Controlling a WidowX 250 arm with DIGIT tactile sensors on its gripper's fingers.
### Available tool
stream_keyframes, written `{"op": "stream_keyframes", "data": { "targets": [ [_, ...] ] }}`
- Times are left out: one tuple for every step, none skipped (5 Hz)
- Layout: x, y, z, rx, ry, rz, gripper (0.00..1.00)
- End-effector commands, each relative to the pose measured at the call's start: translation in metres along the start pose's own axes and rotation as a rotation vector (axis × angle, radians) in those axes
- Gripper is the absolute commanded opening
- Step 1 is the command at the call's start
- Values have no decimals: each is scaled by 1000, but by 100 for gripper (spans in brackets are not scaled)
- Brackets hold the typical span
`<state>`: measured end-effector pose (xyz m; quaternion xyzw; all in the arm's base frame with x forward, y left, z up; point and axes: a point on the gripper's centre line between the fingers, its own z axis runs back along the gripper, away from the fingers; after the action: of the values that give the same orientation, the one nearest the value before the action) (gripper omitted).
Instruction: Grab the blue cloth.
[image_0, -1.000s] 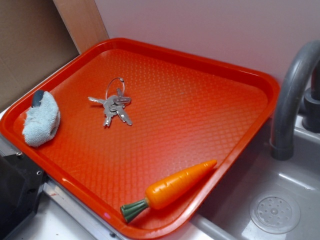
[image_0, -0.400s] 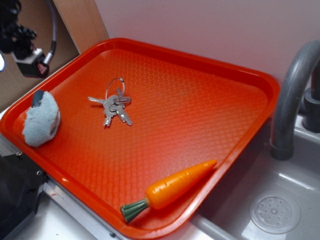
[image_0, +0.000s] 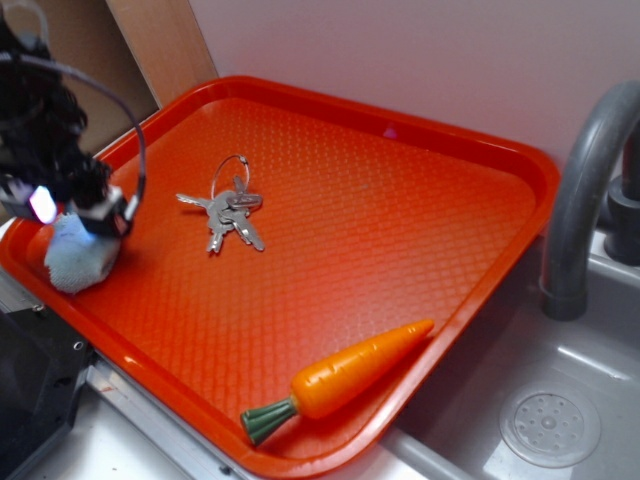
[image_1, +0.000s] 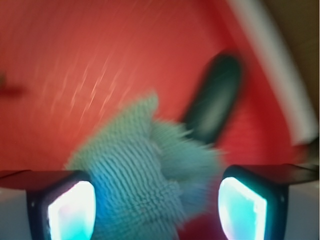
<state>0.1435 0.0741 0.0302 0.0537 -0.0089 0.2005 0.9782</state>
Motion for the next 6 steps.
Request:
{"op": "stream_keyframes", "data": {
  "targets": [
    [-7,10,-22,2,48,-16,0],
    [-1,16,-9,3,17,6,0],
    [5,15,10,12,10,-14,0],
    [11,2,51,-74,-11,-114,0],
    [10,-24,98,-196,-29,-240,0],
    [0,-70,153,-184,-134,-449,0]
  ]
}}
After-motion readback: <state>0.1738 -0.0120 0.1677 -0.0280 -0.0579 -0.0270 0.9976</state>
